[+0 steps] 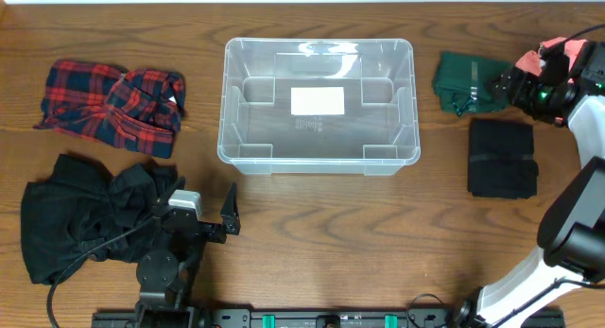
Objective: Pack container
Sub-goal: 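Move the right gripper over the folded green cloth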
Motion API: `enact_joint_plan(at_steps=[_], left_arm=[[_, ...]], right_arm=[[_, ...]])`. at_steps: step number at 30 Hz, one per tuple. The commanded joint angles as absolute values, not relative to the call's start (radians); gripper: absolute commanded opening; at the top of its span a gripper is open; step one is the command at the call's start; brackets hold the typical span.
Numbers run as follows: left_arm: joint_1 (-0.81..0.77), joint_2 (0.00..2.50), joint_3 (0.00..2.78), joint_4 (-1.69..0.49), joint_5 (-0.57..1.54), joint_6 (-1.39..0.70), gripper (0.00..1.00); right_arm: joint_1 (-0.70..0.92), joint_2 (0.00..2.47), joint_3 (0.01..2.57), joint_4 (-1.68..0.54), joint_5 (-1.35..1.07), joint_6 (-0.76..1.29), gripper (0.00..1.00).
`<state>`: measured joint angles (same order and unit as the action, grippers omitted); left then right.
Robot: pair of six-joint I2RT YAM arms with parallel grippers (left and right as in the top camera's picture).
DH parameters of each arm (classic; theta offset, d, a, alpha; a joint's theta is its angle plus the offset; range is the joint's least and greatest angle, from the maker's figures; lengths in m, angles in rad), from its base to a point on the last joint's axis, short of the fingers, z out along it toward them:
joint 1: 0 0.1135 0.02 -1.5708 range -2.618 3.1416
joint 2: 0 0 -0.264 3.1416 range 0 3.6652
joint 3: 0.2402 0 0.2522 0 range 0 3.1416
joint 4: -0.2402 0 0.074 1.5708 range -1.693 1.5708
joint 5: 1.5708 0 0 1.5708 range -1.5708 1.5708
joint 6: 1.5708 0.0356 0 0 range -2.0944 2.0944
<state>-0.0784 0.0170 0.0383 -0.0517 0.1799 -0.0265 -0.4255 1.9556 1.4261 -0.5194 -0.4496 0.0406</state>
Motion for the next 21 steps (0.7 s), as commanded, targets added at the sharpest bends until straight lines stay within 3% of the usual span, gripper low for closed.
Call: enact_joint_plan(at_steps=[1, 21], left_arm=[[-0.073, 0.018, 0.010, -0.065, 0.183, -0.031, 0.98], [-0.073, 0.018, 0.010, -0.065, 0.183, -0.031, 0.98]], right_arm=[[-0.458, 1.966, 1.444, -0.492, -0.486, -0.006, 0.99], [-0.481, 2.154, 1.444, -0.204, -0.609, -0.015, 0.99]])
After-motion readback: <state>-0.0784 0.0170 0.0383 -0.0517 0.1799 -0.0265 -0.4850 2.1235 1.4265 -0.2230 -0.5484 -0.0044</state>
